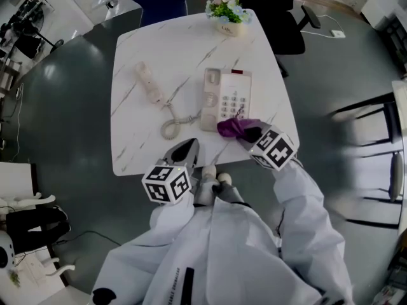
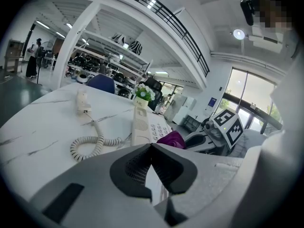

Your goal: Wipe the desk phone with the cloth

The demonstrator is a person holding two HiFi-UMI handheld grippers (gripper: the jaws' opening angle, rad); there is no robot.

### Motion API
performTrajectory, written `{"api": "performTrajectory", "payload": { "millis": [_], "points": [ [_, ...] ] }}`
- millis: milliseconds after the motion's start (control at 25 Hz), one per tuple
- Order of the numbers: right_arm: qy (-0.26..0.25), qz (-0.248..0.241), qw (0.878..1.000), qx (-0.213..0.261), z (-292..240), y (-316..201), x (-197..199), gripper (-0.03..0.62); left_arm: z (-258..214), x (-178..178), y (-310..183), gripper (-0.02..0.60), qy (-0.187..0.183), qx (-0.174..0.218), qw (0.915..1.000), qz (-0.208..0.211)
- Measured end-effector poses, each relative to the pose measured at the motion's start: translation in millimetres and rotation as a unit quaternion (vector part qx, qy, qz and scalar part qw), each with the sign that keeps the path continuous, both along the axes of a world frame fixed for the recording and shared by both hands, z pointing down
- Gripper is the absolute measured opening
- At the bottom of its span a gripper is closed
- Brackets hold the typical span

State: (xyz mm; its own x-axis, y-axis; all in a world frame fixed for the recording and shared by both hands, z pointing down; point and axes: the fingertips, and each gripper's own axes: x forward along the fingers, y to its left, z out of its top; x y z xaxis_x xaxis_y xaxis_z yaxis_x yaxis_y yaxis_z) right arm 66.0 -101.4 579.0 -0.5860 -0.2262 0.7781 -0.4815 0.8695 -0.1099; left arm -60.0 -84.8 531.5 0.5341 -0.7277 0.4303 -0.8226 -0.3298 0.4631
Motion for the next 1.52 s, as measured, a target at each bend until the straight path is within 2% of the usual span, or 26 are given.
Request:
{"api": "performTrajectory", "payload": {
  "millis": [440,760,1080,1520],
  "points": [
    [-0.021,0.002,1.000,-0.002,0.5,9.7,1.1,0.040,-9.8,1.3,0.3,-0.003,-0.001,0.013,0.9999,-0.008],
    [-0.091,0.045,0.995,0.024,-28.1,15.1,8.1,0.040,-23.1,0.3,-5.6,-0.003,0.003,0.032,0.9993,-0.021],
    [-0.196,0.119,0.971,0.066,-62.3,3.7,18.6,0.040,-39.6,2.8,-11.3,-0.003,-0.001,0.065,0.9976,-0.022],
    [-0.269,0.200,0.934,0.121,-97.3,-30.8,34.9,0.040,-59.8,9.1,-31.8,-0.002,0.001,0.093,0.9955,-0.013]
  ]
}}
